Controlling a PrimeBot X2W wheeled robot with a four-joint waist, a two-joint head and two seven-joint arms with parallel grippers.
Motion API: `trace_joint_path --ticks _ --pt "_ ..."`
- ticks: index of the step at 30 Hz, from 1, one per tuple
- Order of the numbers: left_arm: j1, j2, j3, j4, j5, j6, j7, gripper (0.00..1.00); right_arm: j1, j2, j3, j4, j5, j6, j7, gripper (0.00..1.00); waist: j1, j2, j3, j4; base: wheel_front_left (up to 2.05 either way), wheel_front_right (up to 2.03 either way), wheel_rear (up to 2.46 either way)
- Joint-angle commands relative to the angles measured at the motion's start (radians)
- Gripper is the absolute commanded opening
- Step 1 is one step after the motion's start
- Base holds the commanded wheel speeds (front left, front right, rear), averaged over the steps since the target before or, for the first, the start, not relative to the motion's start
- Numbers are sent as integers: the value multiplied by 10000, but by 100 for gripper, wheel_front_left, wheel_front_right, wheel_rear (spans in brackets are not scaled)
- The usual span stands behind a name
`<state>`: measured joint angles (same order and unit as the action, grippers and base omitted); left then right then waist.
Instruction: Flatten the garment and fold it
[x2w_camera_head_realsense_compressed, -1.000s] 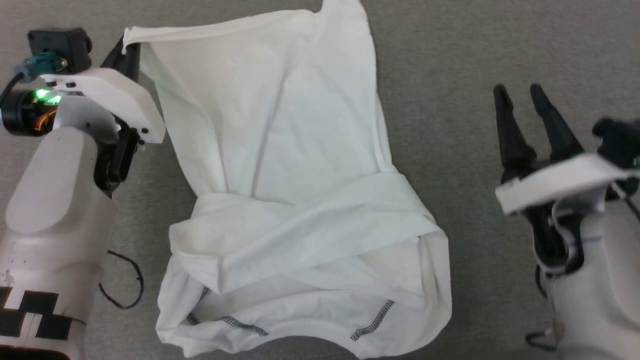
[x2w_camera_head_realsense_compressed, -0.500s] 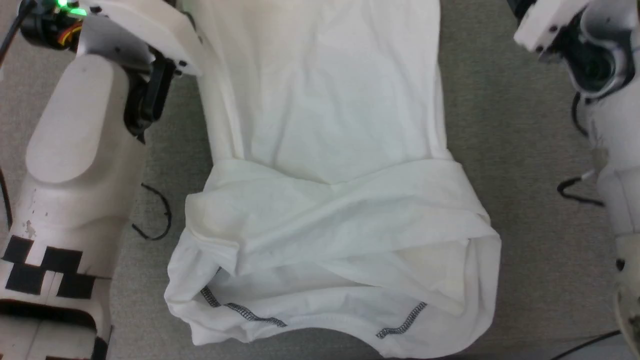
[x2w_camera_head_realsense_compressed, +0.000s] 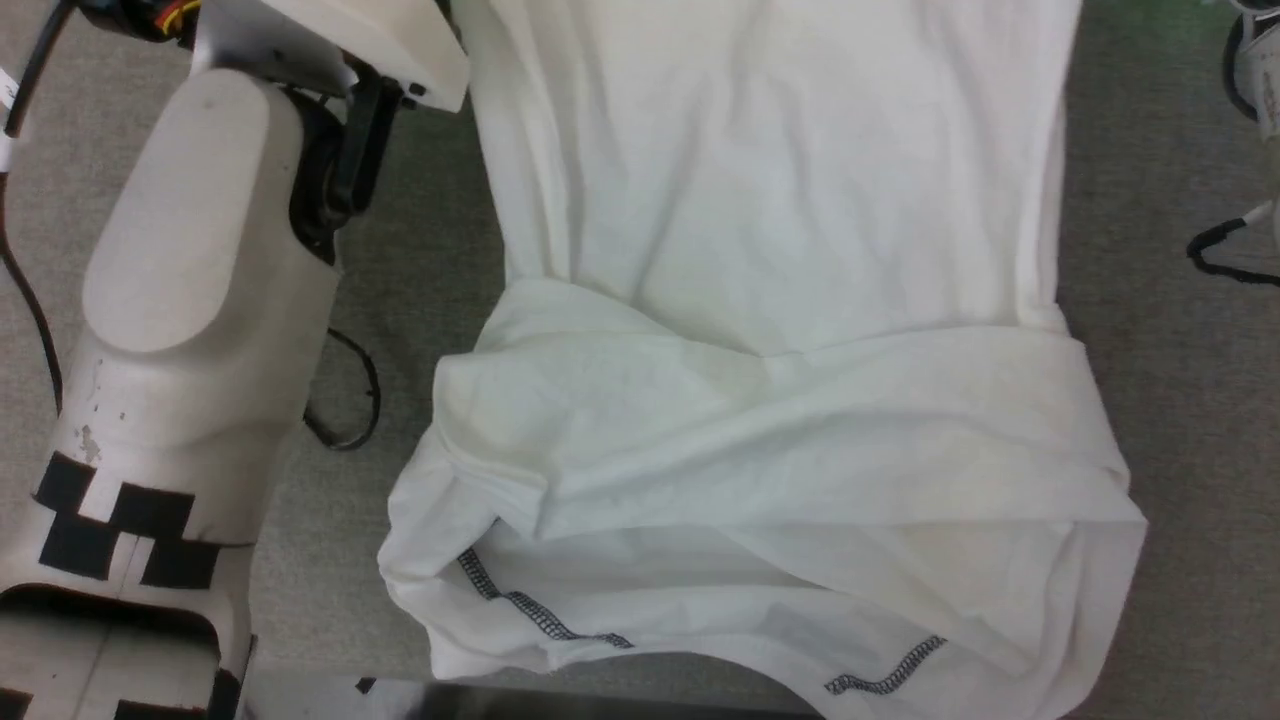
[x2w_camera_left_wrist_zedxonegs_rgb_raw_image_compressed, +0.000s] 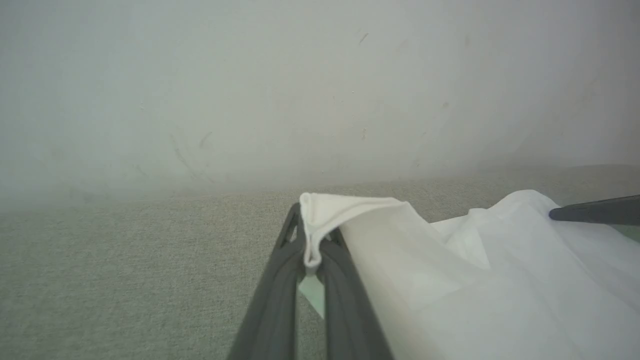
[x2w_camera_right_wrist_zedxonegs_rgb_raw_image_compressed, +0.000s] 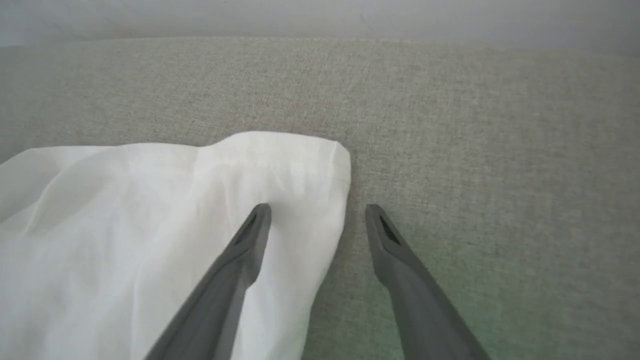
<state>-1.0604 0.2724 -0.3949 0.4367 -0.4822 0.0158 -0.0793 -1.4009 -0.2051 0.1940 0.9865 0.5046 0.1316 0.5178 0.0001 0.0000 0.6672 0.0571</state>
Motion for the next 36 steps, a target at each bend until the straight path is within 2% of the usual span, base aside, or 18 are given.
trace_joint_path --ticks 1,6,7,8,9,10,12,17,25,32,36 --pt "-136 -42 -18 -99 25 73 -102 0 -142 17 87 209 -94 -9 50 100 -1 0 318 326 0 0 0" --pt "-7 -49 -46 -247 -11 116 -206 0 -139 55 501 1267 -221 -9 1268 100 -1 0 354 412 0 0 0" --pt "18 -50 -50 -256 -22 121 -222 0 -124 51 539 1484 -226 -9 1562 96 -1 0 350 418 0 0 0" --pt "47 -45 -51 -264 -38 119 -240 0 -118 54 548 1669 -216 -9 1795 46 -1 0 342 420 0 0 0" --pt "78 -32 -53 -265 -52 114 -255 0 -111 60 562 1799 -218 -9 1937 5 -1 0 332 423 0 0 0" --pt "106 -19 -55 -260 -66 111 -266 0 -108 56 579 1861 -230 -9 1953 0 -1 0 321 424 0 0 0" --pt "166 9 -52 -223 -100 101 -289 0 -113 25 638 1855 -282 -9 1764 0 -1 0 267 405 0 0 0" --pt "268 107 -31 40 -172 68 -369 0 -201 -281 969 1131 -447 -9 312 0 -1 0 -71 315 0 0 0" --pt "294 430 122 641 -219 111 -560 0 1 -913 1285 94 -302 -9 -1768 0 -1 0 -1298 -62 0 0 0" --pt "377 663 278 864 -266 256 -746 0 874 -1219 1647 -674 108 -9 -2816 0 -1 0 -2439 -353 0 0 0" --pt "1419 771 397 536 -476 454 -868 0 2137 -1424 2046 -1507 493 -9 -3280 0 -1 0 -3252 -454 0 0 0"
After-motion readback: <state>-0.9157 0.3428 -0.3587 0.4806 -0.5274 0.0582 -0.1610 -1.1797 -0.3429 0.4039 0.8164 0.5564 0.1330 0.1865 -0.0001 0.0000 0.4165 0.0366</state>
